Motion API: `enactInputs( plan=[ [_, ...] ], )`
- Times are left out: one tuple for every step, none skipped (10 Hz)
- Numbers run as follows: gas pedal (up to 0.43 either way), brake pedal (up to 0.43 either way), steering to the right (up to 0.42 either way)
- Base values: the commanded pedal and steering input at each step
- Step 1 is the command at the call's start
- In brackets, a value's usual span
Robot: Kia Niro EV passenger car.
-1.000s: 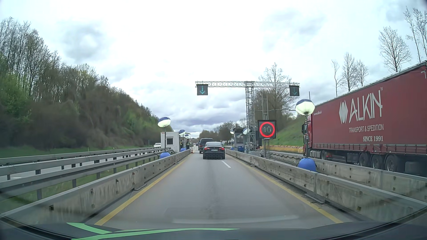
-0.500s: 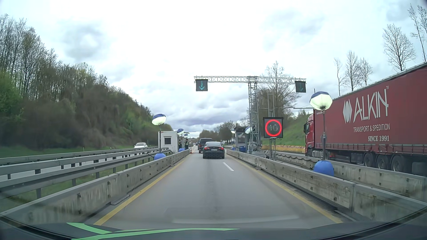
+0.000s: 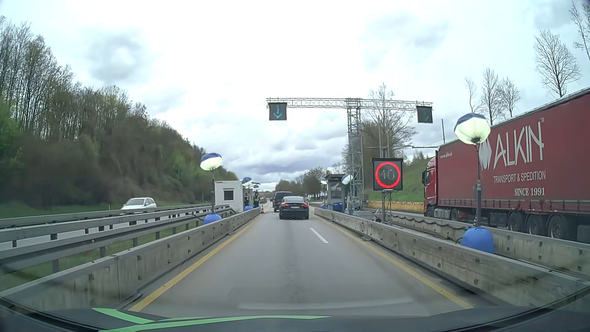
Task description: Follow the waypoints while adhering to traffic rules and regulations
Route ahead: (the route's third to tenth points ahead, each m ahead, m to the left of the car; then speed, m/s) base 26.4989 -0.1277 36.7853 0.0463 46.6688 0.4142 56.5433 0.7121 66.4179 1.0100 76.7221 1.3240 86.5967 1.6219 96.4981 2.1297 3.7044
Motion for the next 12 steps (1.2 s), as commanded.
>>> enactInputs(
  plan=[
    [0.008, 0.0, -0.003],
    [0.008, 0.0, -0.003],
    [0.008, 0.0, -0.003],
    [0.008, 0.0, -0.003],
    [0.02, 0.0, -0.003],
    [0.02, 0.0, -0.003],
    [0.02, 0.0, -0.003],
    [0.02, 0.0, -0.003],
    [0.02, 0.0, -0.003],
    [0.02, 0.0, -0.003],
    [0.02, 0.0, -0.003],
    [0.02, 0.0, -0.003]
  ],
)
